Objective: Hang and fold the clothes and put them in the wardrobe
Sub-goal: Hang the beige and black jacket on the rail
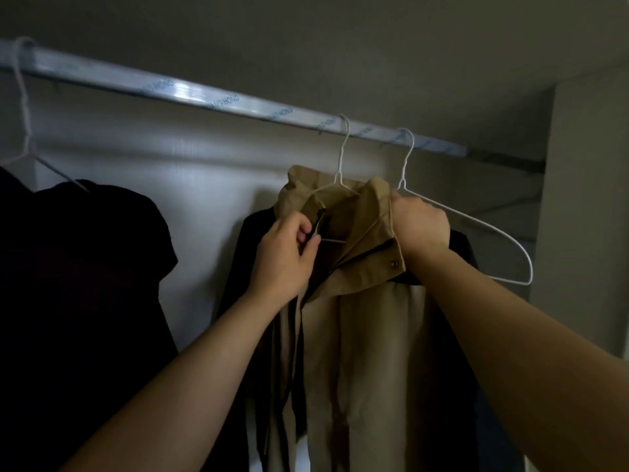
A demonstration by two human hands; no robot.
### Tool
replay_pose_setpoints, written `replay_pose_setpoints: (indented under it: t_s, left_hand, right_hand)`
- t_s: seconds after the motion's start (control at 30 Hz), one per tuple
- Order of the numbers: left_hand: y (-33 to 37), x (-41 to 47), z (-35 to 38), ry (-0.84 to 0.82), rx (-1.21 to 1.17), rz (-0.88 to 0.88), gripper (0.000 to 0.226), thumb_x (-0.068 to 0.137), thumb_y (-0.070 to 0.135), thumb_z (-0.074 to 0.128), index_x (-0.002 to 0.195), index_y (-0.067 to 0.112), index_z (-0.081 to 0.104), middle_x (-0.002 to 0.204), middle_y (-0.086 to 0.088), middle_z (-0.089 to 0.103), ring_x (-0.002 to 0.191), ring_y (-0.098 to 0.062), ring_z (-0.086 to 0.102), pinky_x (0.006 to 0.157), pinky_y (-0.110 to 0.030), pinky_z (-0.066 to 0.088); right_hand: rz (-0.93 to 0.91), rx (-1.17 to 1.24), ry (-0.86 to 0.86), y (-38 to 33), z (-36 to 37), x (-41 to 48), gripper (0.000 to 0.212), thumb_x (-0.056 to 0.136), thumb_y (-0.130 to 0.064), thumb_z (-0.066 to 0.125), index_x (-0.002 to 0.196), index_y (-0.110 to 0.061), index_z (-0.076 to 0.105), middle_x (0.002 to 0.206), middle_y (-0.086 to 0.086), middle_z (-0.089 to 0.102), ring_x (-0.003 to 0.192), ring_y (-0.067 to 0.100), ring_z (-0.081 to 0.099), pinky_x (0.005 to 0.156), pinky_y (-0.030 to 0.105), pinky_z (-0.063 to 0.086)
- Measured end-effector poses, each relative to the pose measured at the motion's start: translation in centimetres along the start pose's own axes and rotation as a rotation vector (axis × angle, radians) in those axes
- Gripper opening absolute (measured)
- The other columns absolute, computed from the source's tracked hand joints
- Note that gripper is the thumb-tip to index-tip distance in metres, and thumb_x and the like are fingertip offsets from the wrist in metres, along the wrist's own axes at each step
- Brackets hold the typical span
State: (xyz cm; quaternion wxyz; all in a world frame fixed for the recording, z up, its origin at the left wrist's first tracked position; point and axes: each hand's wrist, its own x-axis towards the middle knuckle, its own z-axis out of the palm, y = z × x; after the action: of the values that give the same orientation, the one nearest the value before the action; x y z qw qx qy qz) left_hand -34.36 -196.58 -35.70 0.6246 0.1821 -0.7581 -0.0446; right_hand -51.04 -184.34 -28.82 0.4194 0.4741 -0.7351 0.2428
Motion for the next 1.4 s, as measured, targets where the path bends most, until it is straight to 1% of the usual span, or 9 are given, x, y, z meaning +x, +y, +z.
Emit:
replay_pose_setpoints:
  t_s: [0.1, 0.17, 0.27, 0.43, 0.6, 0.8, 0.97, 1.17, 1.4]
  left_hand:
    - [0.4, -0.3, 0.1, 0.014, -0.028, -0.003, 0.018, 0.091, 0.027, 0.070, 0.095, 0.030, 0.053, 0.084, 0.017, 0.049, 0.072, 0.000, 0.051, 0.062, -0.012, 0.041]
    - [0.8, -0.8, 0.3, 0.005, -0.042, 0.014, 0.019, 0.091, 0.026, 0.071, 0.098, 0.028, 0.054, 0.088, 0.018, 0.048, 0.073, 0.000, 0.052, 0.063, -0.014, 0.045]
    - [1.2, -1.9, 0.2, 0.000, -0.057, 0.013, 0.030, 0.087, 0.024, 0.075, 0.100, 0.032, 0.050, 0.092, 0.022, 0.046, 0.077, 0.002, 0.052, 0.062, -0.009, 0.043]
    - [-0.8, -6.6, -0.7, 0.039, -0.082, -0.100, 0.029, 0.084, 0.034, 0.073, 0.097, 0.037, 0.047, 0.090, 0.020, 0.048, 0.079, 0.002, 0.053, 0.062, -0.008, 0.041]
    - [-3.7, -14.6, 1.0, 0.003, -0.156, -0.283, 0.012, 0.093, 0.035, 0.062, 0.093, 0.040, 0.051, 0.089, 0.015, 0.056, 0.081, 0.001, 0.057, 0.066, -0.010, 0.042]
    - [-5.2, -19.6, 2.5, -0.067, -0.163, -0.330, 0.028, 0.093, 0.021, 0.068, 0.119, 0.030, 0.061, 0.093, 0.008, 0.056, 0.084, -0.005, 0.058, 0.073, -0.014, 0.046]
    - [-5.0, -21.5, 2.3, -0.060, -0.214, -0.252, 0.018, 0.093, 0.017, 0.065, 0.106, 0.029, 0.068, 0.088, 0.020, 0.061, 0.079, -0.005, 0.062, 0.068, -0.011, 0.048]
    - [-6.9, -28.9, 3.6, -0.341, -0.206, -0.623, 0.031, 0.094, 0.011, 0.065, 0.090, 0.042, 0.066, 0.085, 0.017, 0.070, 0.081, -0.002, 0.068, 0.074, -0.020, 0.054]
    - [-9.9, -36.6, 6.9, -0.648, -0.061, -0.971, 0.011, 0.092, 0.016, 0.067, 0.100, 0.014, 0.075, 0.100, -0.005, 0.074, 0.098, -0.025, 0.068, 0.090, -0.040, 0.056]
  right_hand:
    - [-0.018, 0.035, -0.016, 0.3, -0.2, -0.1, 0.018, 0.103, -0.019, 0.043, 0.089, -0.014, 0.053, 0.070, 0.000, 0.052, 0.055, 0.016, 0.047, 0.060, 0.031, 0.038]
    - [-0.034, 0.050, 0.003, 0.6, 0.0, -0.5, 0.014, 0.102, -0.019, 0.047, 0.102, -0.009, 0.057, 0.098, 0.010, 0.060, 0.080, 0.025, 0.058, 0.070, 0.034, 0.042]
    - [-0.028, -0.010, 0.148, 0.4, 0.9, -3.0, 0.040, 0.096, -0.033, 0.056, 0.128, -0.011, 0.046, 0.129, 0.015, 0.042, 0.120, 0.034, 0.043, 0.101, 0.045, 0.035]
    - [-0.042, 0.153, 0.295, -2.0, 2.7, -10.4, 0.058, 0.092, -0.047, 0.046, 0.140, -0.012, 0.046, 0.140, 0.016, 0.036, 0.133, 0.036, 0.032, 0.116, 0.054, 0.008]
    - [-0.160, 0.218, 0.027, -4.7, 6.6, -18.0, 0.052, 0.092, -0.041, 0.051, 0.138, -0.019, 0.046, 0.130, 0.010, 0.047, 0.116, 0.029, 0.046, 0.094, 0.046, 0.040]
    - [-0.023, 0.605, -0.287, -5.1, 10.5, -23.8, 0.039, 0.096, -0.031, 0.056, 0.134, -0.026, 0.047, 0.123, -0.004, 0.054, 0.104, 0.014, 0.058, 0.084, 0.025, 0.050]
    - [0.117, 0.675, -0.515, -5.0, 12.9, -27.1, 0.041, 0.099, -0.034, 0.055, 0.138, -0.030, 0.044, 0.118, -0.005, 0.065, 0.088, 0.011, 0.066, 0.069, 0.022, 0.050]
    - [0.291, 0.663, -0.778, -5.9, 15.1, -31.2, 0.020, 0.097, -0.026, 0.052, 0.117, -0.022, 0.056, 0.101, 0.001, 0.067, 0.085, 0.023, 0.066, 0.076, 0.046, 0.058]
    - [0.376, 0.607, -0.935, -4.2, 18.3, -36.6, 0.030, 0.100, -0.015, 0.050, 0.128, -0.014, 0.062, 0.116, 0.006, 0.069, 0.101, 0.024, 0.066, 0.091, 0.038, 0.056]
